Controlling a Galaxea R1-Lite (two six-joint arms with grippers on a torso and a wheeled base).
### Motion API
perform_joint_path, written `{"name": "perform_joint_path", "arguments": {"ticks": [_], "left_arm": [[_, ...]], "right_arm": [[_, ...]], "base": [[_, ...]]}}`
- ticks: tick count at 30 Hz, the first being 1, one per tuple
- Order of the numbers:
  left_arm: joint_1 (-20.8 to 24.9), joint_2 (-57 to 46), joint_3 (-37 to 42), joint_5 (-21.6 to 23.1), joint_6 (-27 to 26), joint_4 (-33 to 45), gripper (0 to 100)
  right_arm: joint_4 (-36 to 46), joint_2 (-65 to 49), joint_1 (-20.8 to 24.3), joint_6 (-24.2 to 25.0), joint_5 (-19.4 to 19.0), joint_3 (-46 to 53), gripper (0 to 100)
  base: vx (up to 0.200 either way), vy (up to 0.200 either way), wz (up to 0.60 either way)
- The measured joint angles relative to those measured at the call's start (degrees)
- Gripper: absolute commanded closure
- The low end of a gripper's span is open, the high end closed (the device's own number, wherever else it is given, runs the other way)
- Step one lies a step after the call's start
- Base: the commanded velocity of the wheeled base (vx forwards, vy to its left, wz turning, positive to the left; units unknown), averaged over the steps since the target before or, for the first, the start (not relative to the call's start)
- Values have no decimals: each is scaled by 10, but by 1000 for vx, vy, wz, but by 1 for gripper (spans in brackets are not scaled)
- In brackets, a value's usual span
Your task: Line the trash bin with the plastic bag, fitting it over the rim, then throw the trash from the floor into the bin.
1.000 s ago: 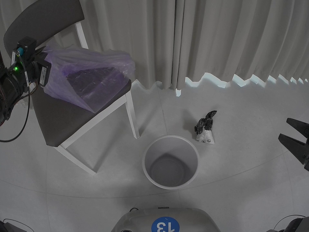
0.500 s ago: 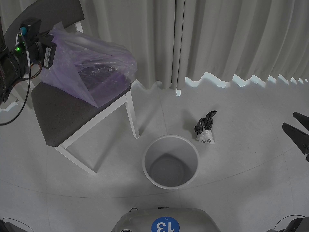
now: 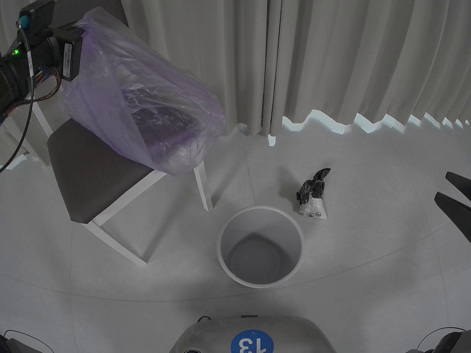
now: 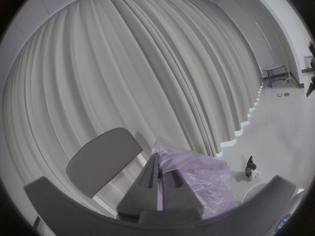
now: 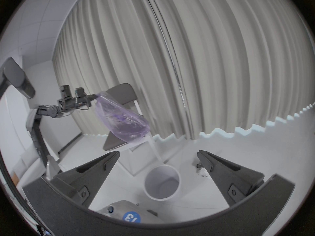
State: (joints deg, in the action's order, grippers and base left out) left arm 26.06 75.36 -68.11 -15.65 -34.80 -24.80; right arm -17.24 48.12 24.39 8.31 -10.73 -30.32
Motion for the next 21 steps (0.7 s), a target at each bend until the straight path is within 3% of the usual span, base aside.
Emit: {"name": "perform_joint_path", "arguments": {"ticks": [5,7,21], "left_arm": [[13,-2,-8,2,6,1,100],[21,-3,-11,2,8,3,100],[68,6,-59,3,9,14,100]], "right_arm": [[2,-18,0,58,-100,-2,0],[2,-24,0,79,-121,-5,0],[3,-3,1,85,-148,-19,0]], "base": [[0,0,0],[0,0,0],[0,0,0]]}}
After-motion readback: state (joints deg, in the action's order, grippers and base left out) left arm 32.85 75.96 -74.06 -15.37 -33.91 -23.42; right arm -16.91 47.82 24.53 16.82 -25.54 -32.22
